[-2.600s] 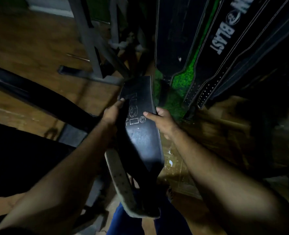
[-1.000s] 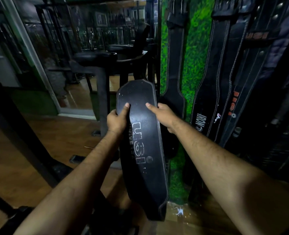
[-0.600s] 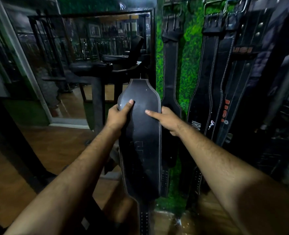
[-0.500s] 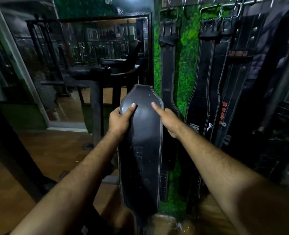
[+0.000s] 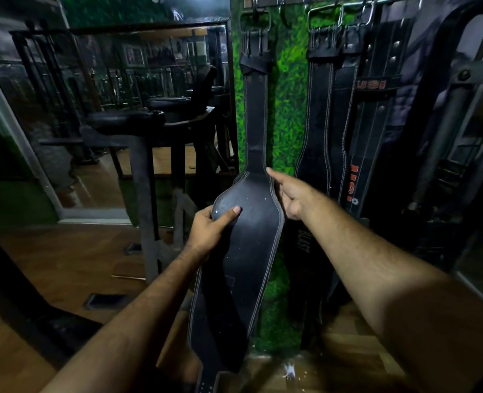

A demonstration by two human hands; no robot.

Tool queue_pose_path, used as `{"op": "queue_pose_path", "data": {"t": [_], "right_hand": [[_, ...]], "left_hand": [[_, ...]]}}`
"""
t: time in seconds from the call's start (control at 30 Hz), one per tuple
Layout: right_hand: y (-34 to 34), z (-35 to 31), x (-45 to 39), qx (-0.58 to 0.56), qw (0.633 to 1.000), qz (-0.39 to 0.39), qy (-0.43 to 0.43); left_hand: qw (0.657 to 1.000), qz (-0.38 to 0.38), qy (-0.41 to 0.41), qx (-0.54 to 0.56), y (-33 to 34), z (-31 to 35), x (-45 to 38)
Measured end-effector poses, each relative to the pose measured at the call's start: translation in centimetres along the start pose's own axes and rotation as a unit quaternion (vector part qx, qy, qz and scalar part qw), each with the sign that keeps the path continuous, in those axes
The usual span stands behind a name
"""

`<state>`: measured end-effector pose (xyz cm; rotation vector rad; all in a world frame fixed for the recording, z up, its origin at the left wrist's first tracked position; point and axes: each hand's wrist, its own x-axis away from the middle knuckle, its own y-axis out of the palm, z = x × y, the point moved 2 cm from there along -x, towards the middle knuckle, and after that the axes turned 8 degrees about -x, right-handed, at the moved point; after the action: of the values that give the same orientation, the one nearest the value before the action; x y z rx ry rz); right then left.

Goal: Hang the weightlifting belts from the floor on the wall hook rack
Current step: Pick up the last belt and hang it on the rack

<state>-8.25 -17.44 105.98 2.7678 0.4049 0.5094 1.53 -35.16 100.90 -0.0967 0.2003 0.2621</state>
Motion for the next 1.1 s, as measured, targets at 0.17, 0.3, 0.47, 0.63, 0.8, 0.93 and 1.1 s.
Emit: {"op": "queue_pose_path", "data": {"t": [0.17,0.3,0.47,0.63,0.8,0.93,1.1], "right_hand": [[-1.9,0.3,-0.1,-0.012,0.999,0.011,0.032],[-1.5,0.6,-1.4,-0.028,0.999,0.017,-0.028],[-1.2,1.0,-0.4,0.024,0.988,-0.014,-0.153],[-3.1,1.6,0.3,0.097,0.981,-0.114,-0.125],[-5.5,1.1,1.1,0.132,0.979,-0.136,-0.076],[-6.9,0.6,0.1,0.098,0.993,-0.063,-0.019],[-6.1,-0.2,-0.8,-0.043,0.997,0.004,-0.056]], "left_hand": [[1.0,-0.027,-0.008,-0.013,1.6,-0.9,-0.1],[0.994,-0.084,-0.062,-0.016,2.1,-0.4,-1.0],[0.987,-0.089,-0.131,-0.011,2.9,2.3,-3.7],[0.982,-0.087,-0.156,0.058,5.3,3.2,-5.6],[0.98,-0.087,-0.155,0.091,7.4,2.6,-6.0],[0.987,-0.094,-0.091,0.095,8.4,2.1,-5.5],[0.988,-0.116,-0.049,0.086,8.4,2.0,-4.9]]}}
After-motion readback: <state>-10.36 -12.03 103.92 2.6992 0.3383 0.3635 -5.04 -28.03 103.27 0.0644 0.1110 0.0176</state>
